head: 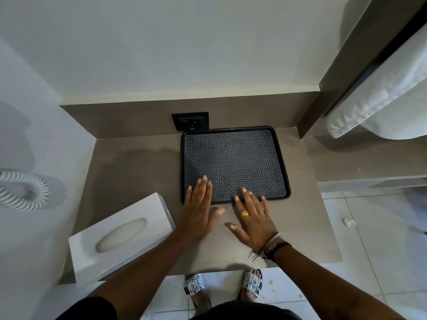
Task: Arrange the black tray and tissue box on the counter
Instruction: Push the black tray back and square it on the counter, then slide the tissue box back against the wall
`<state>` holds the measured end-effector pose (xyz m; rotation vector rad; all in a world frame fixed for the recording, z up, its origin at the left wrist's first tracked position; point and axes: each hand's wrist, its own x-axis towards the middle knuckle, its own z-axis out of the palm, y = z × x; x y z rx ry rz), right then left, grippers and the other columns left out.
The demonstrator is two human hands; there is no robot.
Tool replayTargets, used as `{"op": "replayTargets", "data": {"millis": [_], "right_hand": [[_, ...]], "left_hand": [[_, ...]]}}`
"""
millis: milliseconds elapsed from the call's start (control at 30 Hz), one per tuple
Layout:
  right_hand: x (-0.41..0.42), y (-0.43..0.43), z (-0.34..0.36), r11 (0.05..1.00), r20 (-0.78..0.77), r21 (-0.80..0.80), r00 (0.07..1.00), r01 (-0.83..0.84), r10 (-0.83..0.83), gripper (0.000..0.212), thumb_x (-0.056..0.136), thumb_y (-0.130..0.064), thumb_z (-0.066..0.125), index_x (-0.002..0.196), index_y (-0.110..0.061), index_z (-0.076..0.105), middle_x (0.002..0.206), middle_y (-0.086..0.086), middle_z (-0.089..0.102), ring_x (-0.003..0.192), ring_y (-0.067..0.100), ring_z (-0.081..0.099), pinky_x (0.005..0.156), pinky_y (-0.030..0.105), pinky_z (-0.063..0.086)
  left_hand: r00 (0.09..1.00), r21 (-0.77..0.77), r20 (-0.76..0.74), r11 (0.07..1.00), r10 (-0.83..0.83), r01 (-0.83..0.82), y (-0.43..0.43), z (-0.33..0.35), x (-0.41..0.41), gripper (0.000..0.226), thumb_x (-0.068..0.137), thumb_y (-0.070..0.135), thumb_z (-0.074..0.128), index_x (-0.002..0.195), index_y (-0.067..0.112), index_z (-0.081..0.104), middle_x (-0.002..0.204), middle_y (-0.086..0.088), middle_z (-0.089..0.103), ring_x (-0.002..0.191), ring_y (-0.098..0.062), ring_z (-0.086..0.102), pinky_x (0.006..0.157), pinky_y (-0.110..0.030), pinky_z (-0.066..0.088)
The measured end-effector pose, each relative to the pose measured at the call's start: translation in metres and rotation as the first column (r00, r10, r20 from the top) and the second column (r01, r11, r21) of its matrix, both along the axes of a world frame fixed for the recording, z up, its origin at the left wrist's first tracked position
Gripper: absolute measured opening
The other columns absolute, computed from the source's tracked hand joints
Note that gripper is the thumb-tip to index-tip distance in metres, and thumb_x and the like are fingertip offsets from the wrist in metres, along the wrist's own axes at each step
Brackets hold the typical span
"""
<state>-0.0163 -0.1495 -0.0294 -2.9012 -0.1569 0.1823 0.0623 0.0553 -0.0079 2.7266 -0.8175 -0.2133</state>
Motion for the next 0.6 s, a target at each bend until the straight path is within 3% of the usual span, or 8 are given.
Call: {"op": "replayTargets", "data": {"millis": [100,200,300,467,600], "right_hand": [[-0.018,0.028,-0.001,0.992,-0.019,0.041,0.993,-0.119,0.12,0.079,0.092,-0.07,0.036,0.153,-0.021,0.026,0.162,0.014,0.016,0.145,0.033,0.022,0.116,0.058,0.016],[-0.026,0.062,-0.004,0.975,-0.065,0.074,0.974,-0.211,0.216,0.08,0.091,-0.072,0.035,0.153,-0.022,0.026,0.163,0.012,0.014,0.148,0.034,0.017,0.118,0.059,0.015],[-0.02,0.095,-0.003,0.959,-0.122,0.057,0.952,-0.277,0.282,0.085,0.088,-0.075,0.036,0.152,-0.021,0.028,0.161,0.015,0.019,0.147,0.036,0.019,0.117,0.06,0.017],[-0.003,0.135,-0.001,0.964,-0.191,0.022,0.945,-0.266,0.265,0.099,0.078,-0.083,0.039,0.151,-0.016,0.032,0.159,0.017,0.025,0.145,0.04,0.024,0.116,0.063,0.019],[0.004,0.149,-0.002,0.97,-0.196,-0.016,0.952,-0.243,0.235,0.106,0.074,-0.088,0.036,0.151,-0.016,0.032,0.16,0.016,0.022,0.146,0.04,0.019,0.116,0.064,0.016]], "left_hand": [[0.998,-0.084,0.05,0.996,0.045,-0.041,0.033,0.019,0.004,0.083,0.095,0.061,0.027,0.156,0.005,0.016,0.166,-0.014,0.005,0.155,-0.025,0.001,0.125,-0.046,-0.001],[0.993,-0.01,0.079,0.996,0.085,-0.085,0.083,0.035,0.011,0.091,0.091,0.07,0.023,0.156,0.006,0.016,0.166,-0.016,0.005,0.154,-0.029,0.004,0.123,-0.05,0.004],[0.993,0.102,0.002,0.988,0.12,-0.12,0.142,0.04,0.014,0.11,0.08,0.084,0.021,0.156,0.005,0.012,0.165,-0.018,0.002,0.153,-0.033,0.003,0.121,-0.05,0.002],[0.961,0.336,-0.2,0.935,0.188,-0.113,0.225,0.034,0.009,0.147,0.05,0.102,0.035,0.155,0.011,-0.013,0.164,-0.01,-0.02,0.152,-0.026,-0.019,0.121,-0.046,-0.012],[0.93,0.362,-0.288,0.925,0.229,-0.116,0.252,0.026,0.004,0.163,0.034,0.104,0.044,0.154,0.013,-0.019,0.165,-0.009,-0.018,0.152,-0.025,-0.018,0.122,-0.048,-0.01]]}}
